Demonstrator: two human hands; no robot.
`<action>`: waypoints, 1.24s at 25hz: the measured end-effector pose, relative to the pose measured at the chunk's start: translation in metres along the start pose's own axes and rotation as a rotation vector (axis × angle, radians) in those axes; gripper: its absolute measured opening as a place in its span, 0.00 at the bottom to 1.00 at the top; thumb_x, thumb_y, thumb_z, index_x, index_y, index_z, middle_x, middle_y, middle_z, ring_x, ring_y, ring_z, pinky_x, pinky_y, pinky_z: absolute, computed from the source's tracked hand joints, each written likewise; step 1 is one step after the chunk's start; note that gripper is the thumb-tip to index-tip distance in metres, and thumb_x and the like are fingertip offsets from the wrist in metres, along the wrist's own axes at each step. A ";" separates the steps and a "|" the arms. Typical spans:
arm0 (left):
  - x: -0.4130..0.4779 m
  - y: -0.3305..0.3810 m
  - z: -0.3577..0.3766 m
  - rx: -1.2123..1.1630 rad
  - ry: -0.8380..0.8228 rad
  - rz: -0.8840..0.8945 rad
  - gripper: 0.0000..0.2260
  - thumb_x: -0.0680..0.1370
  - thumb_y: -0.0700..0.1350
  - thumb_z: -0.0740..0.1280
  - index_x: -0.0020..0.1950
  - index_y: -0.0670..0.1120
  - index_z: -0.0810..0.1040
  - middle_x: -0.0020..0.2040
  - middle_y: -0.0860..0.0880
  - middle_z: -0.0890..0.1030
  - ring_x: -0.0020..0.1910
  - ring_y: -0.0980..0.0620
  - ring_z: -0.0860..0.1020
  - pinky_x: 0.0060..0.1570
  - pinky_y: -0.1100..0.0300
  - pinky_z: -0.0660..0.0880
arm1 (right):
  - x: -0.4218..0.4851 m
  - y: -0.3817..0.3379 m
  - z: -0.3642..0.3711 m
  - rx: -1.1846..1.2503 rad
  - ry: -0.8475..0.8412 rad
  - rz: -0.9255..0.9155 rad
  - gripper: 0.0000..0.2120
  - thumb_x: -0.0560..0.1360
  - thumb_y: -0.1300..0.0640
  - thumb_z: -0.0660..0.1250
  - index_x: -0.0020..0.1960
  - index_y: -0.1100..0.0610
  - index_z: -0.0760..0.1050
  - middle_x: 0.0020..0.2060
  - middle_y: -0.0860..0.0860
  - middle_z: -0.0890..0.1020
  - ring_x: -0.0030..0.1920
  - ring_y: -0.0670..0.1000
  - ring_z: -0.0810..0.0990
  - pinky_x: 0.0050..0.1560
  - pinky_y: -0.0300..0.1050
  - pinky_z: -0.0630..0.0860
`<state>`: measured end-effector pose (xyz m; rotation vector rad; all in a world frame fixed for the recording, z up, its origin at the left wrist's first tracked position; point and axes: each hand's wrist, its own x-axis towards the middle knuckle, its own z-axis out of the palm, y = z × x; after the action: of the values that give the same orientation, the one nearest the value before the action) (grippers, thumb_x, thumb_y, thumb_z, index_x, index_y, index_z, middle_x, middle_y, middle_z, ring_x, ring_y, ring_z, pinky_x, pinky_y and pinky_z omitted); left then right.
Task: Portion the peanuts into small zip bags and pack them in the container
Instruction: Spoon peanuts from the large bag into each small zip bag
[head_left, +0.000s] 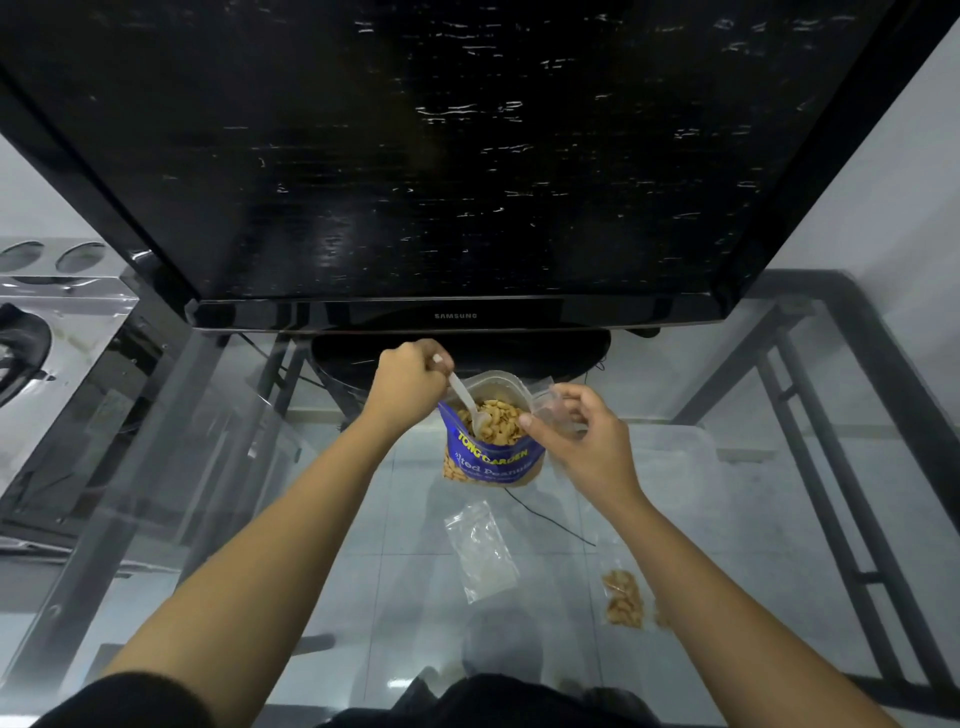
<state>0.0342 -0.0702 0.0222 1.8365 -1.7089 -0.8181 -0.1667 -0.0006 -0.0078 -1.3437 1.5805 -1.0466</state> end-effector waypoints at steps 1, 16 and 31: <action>-0.004 0.002 -0.002 0.015 -0.035 0.057 0.06 0.78 0.39 0.61 0.46 0.42 0.78 0.37 0.48 0.80 0.38 0.51 0.80 0.37 0.66 0.75 | 0.000 0.001 0.000 0.004 0.003 0.002 0.22 0.66 0.47 0.74 0.56 0.51 0.73 0.50 0.45 0.80 0.51 0.43 0.78 0.42 0.32 0.75; 0.001 -0.024 -0.002 -0.606 -0.010 -0.332 0.09 0.78 0.36 0.59 0.40 0.42 0.77 0.31 0.45 0.76 0.28 0.56 0.73 0.26 0.70 0.70 | 0.007 0.000 -0.013 -0.084 0.028 -0.021 0.22 0.65 0.47 0.76 0.56 0.48 0.74 0.50 0.43 0.79 0.50 0.43 0.76 0.42 0.26 0.71; -0.023 0.051 -0.049 -0.166 0.143 0.357 0.06 0.77 0.42 0.64 0.41 0.48 0.78 0.31 0.51 0.77 0.29 0.60 0.72 0.32 0.72 0.67 | 0.009 -0.026 0.021 -0.195 0.096 -0.196 0.22 0.63 0.46 0.76 0.54 0.50 0.75 0.47 0.45 0.80 0.48 0.44 0.78 0.48 0.40 0.76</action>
<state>0.0334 -0.0537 0.0944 1.3910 -1.7504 -0.6418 -0.1397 -0.0139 0.0088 -1.6281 1.6819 -1.1107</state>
